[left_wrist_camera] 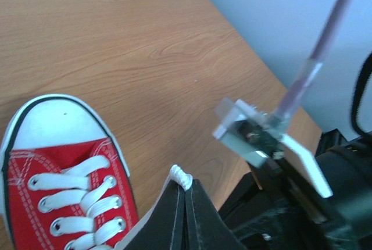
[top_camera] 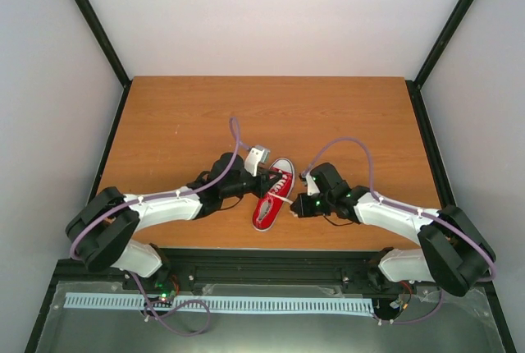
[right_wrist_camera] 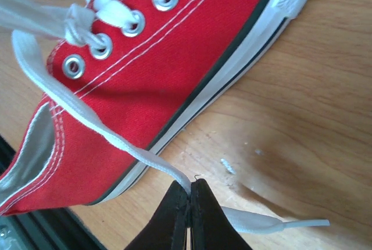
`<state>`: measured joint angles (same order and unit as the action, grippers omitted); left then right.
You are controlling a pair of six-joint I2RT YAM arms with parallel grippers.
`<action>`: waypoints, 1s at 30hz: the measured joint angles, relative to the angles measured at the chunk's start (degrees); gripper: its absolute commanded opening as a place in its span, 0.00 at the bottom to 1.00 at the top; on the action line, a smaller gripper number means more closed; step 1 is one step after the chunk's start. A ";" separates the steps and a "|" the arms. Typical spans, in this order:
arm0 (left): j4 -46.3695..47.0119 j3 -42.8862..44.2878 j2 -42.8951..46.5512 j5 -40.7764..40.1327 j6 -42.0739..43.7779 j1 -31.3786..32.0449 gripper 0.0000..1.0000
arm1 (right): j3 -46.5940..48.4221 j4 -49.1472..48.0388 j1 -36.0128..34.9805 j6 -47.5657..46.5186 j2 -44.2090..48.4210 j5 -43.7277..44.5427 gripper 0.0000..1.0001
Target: Tie the shoes
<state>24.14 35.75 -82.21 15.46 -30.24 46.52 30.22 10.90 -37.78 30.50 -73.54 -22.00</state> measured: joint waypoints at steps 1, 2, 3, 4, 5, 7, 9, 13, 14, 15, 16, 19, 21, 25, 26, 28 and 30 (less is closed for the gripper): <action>0.11 0.17 0.09 0.46 0.00 0.00 0.01 | 0.07 0.24 0.00 0.48 -0.02 0.85 0.03; 0.04 0.20 0.28 1.07 0.09 0.00 0.01 | 0.20 0.52 0.04 0.85 -0.04 1.70 0.03; -0.33 0.17 0.66 1.75 0.28 0.00 0.01 | 0.44 0.74 0.13 1.20 -0.15 2.40 0.03; -0.74 0.04 1.18 2.49 0.55 0.00 0.01 | 0.76 0.94 0.22 1.62 -0.35 3.19 0.03; -1.29 -0.42 2.12 3.39 0.94 0.00 0.01 | 1.11 0.96 0.39 1.99 -0.66 3.80 0.03; -2.32 -1.79 4.46 4.81 1.68 0.00 0.01 | 1.68 0.94 0.90 2.62 -1.16 4.70 0.03; -4.33 -3.85 7.78 6.25 2.51 0.00 0.01 | 2.14 0.90 1.55 3.19 -1.66 5.33 0.03; -10.34 -6.86 13.70 7.98 4.55 0.00 0.04 | 2.45 0.26 2.10 3.45 -2.21 5.38 0.03; -12.15 -7.02 14.43 8.28 5.01 0.00 0.04 | 2.51 -0.02 2.10 3.43 -2.34 5.07 0.03; -13.75 -7.04 14.86 8.46 5.38 0.00 0.05 | 2.60 -0.28 2.12 3.37 -2.43 4.70 0.03; -15.50 -7.04 15.10 8.61 5.73 0.00 0.06 | 2.84 -0.44 2.12 3.26 -2.60 4.24 0.03; -18.56 -7.58 15.10 8.79 5.97 0.04 0.07 | 3.43 -0.59 2.12 2.80 -2.64 3.34 0.03; -19.82 -8.66 15.08 8.83 5.88 0.07 0.10 | 3.69 -0.70 2.12 2.45 -2.64 2.95 0.03; -21.79 -10.93 15.02 8.39 4.50 0.07 0.28 | 3.76 -0.81 2.12 1.84 -2.84 2.25 0.03; -22.29 -11.52 15.13 8.11 3.96 0.07 0.34 | 3.76 -0.81 2.12 1.73 -3.04 2.01 0.03; -23.04 -12.46 16.26 7.52 3.23 -0.04 0.46 | 3.76 -0.81 2.12 1.51 -3.41 1.79 0.03; -24.94 -12.81 19.08 7.13 2.38 -0.66 0.57 | 3.76 -0.74 2.12 1.25 -3.69 1.75 0.03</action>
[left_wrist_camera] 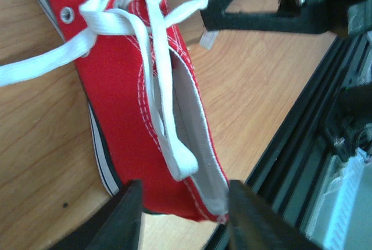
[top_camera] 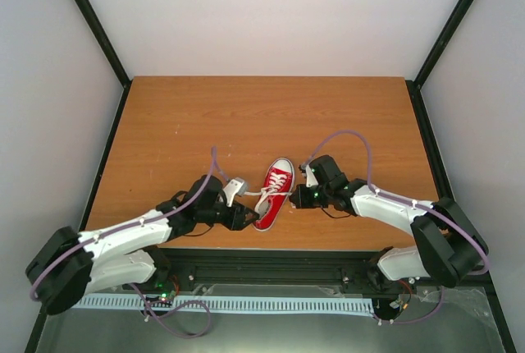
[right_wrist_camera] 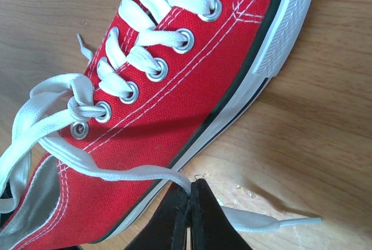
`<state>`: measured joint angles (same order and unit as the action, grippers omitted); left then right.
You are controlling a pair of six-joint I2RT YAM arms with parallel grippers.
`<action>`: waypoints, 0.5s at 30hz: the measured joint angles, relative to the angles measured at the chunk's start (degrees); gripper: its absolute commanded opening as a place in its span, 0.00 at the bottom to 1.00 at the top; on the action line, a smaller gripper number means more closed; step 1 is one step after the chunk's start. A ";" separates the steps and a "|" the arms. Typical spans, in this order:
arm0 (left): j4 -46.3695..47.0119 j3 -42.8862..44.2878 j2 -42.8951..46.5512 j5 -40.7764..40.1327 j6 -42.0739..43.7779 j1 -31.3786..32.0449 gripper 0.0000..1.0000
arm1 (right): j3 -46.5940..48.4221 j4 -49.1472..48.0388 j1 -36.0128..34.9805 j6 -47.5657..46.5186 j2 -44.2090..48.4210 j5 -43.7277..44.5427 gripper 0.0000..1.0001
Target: Tie the shoes
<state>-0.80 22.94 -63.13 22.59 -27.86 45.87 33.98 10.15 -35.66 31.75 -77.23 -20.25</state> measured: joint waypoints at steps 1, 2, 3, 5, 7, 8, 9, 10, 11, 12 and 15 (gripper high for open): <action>-1.03 0.00 1.68 -0.11 -0.20 -0.44 0.61 | 0.00 0.00 0.00 -0.17 -0.07 -0.04 0.03; -2.03 0.07 3.39 -0.13 -0.17 -0.92 0.65 | 0.00 0.00 0.00 -0.42 -0.09 -0.09 0.03; -3.37 0.26 5.22 0.02 -0.35 -1.62 0.67 | 0.00 0.04 0.00 -0.57 -0.11 -0.11 0.03; -5.92 1.14 7.91 0.31 -0.28 -3.52 0.69 | 0.00 0.15 0.00 -0.83 -0.13 -0.13 0.03; -7.85 2.95 9.64 0.59 -0.46 -6.19 0.67 | 0.00 0.26 0.00 -0.92 -0.22 -0.13 0.03; -8.44 4.02 9.70 0.66 -0.52 -7.06 0.64 | 0.00 0.28 0.00 -0.92 -0.26 -0.13 0.03; -8.85 5.55 9.03 0.81 -0.70 -7.89 0.60 | 0.00 0.31 0.00 -0.94 -0.31 -0.15 0.03; -9.18 7.43 7.89 0.96 -0.96 -8.57 0.57 | 0.00 0.33 0.00 -0.94 -0.35 -0.15 0.03; -9.11 9.62 5.64 1.27 -1.51 -9.11 0.55 | 0.00 0.33 0.00 -0.94 -0.39 -0.15 0.03; -8.74 11.58 3.28 1.46 -2.23 -9.60 0.53 | 0.00 0.33 0.00 -0.94 -0.39 -0.15 0.03; -5.77 15.34 -5.18 2.78 -4.98 -10.82 0.49 | 0.00 0.33 0.00 -0.94 -0.39 -0.15 0.03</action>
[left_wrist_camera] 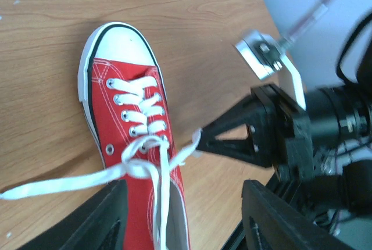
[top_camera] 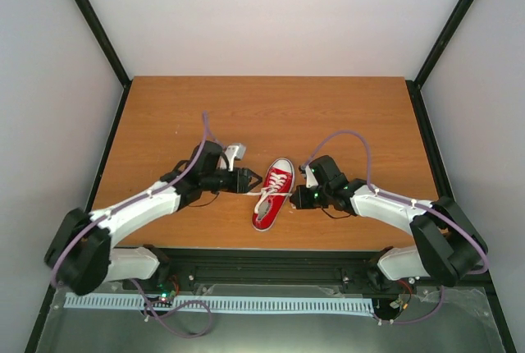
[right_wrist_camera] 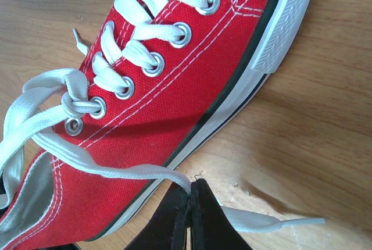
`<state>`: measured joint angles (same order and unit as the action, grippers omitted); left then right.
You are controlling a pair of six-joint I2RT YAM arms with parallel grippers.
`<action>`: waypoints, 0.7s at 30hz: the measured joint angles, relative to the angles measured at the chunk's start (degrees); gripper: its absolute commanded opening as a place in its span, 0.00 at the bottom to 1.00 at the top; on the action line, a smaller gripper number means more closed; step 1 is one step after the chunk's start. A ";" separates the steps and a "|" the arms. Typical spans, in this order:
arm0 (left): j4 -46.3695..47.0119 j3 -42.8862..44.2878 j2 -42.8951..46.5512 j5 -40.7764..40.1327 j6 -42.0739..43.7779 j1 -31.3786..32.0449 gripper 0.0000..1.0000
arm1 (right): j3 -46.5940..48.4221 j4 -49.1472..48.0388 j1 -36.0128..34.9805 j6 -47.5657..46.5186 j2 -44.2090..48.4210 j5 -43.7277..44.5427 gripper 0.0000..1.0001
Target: Tie the shoes
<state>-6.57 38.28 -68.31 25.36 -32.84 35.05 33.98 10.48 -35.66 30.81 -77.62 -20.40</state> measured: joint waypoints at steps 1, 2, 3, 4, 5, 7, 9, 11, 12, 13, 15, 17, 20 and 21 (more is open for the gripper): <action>0.76 0.48 -2.43 0.42 -0.94 -0.24 0.47 | 0.00 0.02 0.00 0.00 0.00 0.00 0.03; 1.40 0.92 -5.07 0.92 -1.99 -0.42 0.46 | 0.00 0.00 0.00 0.02 0.02 0.02 0.03; 1.99 1.18 -7.43 1.42 -2.99 -0.52 0.45 | 0.00 0.02 0.00 0.02 0.07 0.02 0.03; 2.36 1.42 -9.66 1.97 -3.93 -0.59 0.45 | 0.00 0.04 0.00 0.02 0.13 0.02 0.03; 2.75 1.57 -11.39 2.40 -4.79 -0.63 0.44 | 0.00 0.02 0.00 0.02 0.24 0.02 0.03; 3.63 1.66 -14.05 3.19 -6.19 -0.66 0.43 | 0.00 0.02 0.00 0.00 0.46 0.02 0.03; 4.09 1.73 -15.76 3.52 -7.30 -0.66 0.39 | 0.00 0.02 0.00 0.00 0.55 0.02 0.03; 4.70 1.79 -16.74 3.61 -8.17 -0.70 0.36 | 0.00 0.00 0.00 0.00 0.57 0.00 0.03; 5.14 1.86 -17.22 3.63 -8.59 -0.74 0.34 | 0.00 0.00 0.00 0.00 0.57 0.00 0.03; 5.60 1.90 -17.68 3.65 -8.90 -0.83 0.33 | 0.00 -0.02 0.00 0.00 0.57 0.00 0.03; 6.27 1.99 -18.69 3.87 -9.46 -1.05 0.31 | 0.00 -0.04 0.00 0.00 0.57 -0.02 0.03; 7.06 2.03 -19.61 4.52 -9.99 -1.18 0.31 | 0.00 -0.02 0.00 -0.02 0.57 -0.02 0.03; 7.89 2.08 -20.52 5.38 -10.64 -1.20 0.31 | 0.00 -0.02 0.00 -0.13 0.57 0.00 0.03; 8.20 2.08 -20.68 5.68 -10.82 -1.20 0.30 | 0.00 -0.02 0.00 -0.15 0.57 0.00 0.03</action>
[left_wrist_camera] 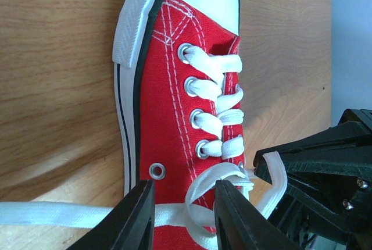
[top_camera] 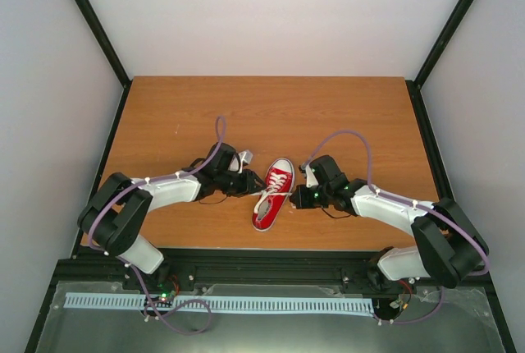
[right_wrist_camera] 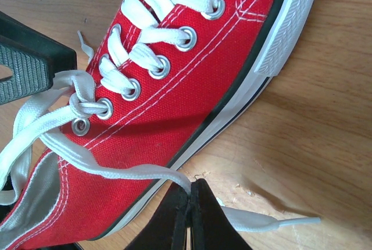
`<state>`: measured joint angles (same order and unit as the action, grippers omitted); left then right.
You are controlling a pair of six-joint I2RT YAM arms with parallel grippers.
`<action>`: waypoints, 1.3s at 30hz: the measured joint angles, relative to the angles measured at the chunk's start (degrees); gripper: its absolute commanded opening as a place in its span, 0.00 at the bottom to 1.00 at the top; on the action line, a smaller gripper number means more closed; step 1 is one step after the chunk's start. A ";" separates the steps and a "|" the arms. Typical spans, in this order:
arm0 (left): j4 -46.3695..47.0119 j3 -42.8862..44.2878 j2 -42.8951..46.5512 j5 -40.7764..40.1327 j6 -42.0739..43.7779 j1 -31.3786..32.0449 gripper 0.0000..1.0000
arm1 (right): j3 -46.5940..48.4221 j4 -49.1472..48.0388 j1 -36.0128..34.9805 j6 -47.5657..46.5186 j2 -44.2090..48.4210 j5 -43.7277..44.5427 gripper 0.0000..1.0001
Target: Tie the shoes
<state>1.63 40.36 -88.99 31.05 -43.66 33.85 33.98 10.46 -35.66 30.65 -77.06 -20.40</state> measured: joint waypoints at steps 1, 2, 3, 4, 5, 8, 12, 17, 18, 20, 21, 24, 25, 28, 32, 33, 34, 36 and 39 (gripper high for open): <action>0.24 0.00 -0.07 0.31 -0.15 0.00 0.29 | 0.00 0.00 0.00 -0.02 0.00 0.00 0.03; 0.46 0.00 -0.11 0.57 -0.28 0.00 0.27 | -0.02 0.00 0.00 -0.02 0.00 0.00 0.03; 0.63 0.00 -0.13 0.79 -0.46 0.00 0.25 | -0.02 0.00 0.00 -0.02 0.00 0.02 0.03; 0.92 0.00 -0.15 1.09 -0.63 0.00 0.22 | -0.02 0.00 0.00 -0.04 0.00 0.00 0.03; 1.31 0.00 -0.20 1.51 -0.87 -0.02 0.19 | -0.02 0.00 0.00 -0.04 0.00 0.00 0.03; 2.19 0.00 -0.42 2.32 -1.51 -0.04 0.08 | -0.02 0.00 0.00 -0.22 0.00 0.02 0.03; 2.93 0.00 -0.55 2.99 -1.73 -0.04 0.01 | -0.02 0.00 0.00 -0.31 0.00 0.07 0.03; 4.39 0.00 -0.50 3.08 -1.27 -0.04 0.01 | 0.55 0.07 -0.04 -0.81 0.00 0.22 0.03; 4.83 0.00 -0.48 3.08 -1.09 -0.04 0.01 | 0.94 0.07 -0.09 -0.83 0.00 0.26 0.03; 5.46 0.00 -0.22 3.08 -0.48 -0.04 0.01 | 2.05 0.02 -0.26 -0.85 -0.02 0.31 0.03; 5.73 0.00 -0.04 3.10 -0.02 -0.04 0.01 | 2.73 -0.07 -0.44 -0.87 -0.04 0.33 0.03; 6.23 0.00 0.48 3.13 1.09 -0.07 0.01 | 5.05 -0.72 -1.33 -0.87 -0.81 0.31 0.03; 6.34 0.00 0.66 3.21 1.51 -0.04 0.01 | 5.88 -1.11 -1.75 -0.90 -1.33 0.35 0.03; 6.78 -0.02 1.03 3.54 2.40 -0.04 0.01 | 7.52 -1.79 -2.80 -0.90 -2.84 0.37 0.03; 7.87 -0.35 1.14 4.09 3.30 -0.04 0.01 | 8.70 -2.60 -4.17 -0.90 -5.33 0.39 0.03; 8.04 -0.50 1.14 4.17 3.45 -0.04 0.01 | 8.76 -2.73 -4.55 -0.90 -5.73 0.44 0.03; 8.15 -0.61 1.14 4.24 3.52 -0.04 0.01 | 8.79 -2.80 -4.79 -0.87 -5.95 0.42 0.03; 8.35 -0.81 1.14 4.35 3.67 -0.04 0.01 | 8.94 -2.84 -5.33 -0.87 -6.36 0.46 0.03; 9.09 -1.16 1.14 4.55 3.87 -0.04 0.01 | 9.20 -2.99 -5.81 -0.83 -7.08 0.52 0.03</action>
<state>10.72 39.20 -87.85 35.59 -39.79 33.80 43.18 7.46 -41.47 29.82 -84.14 -19.88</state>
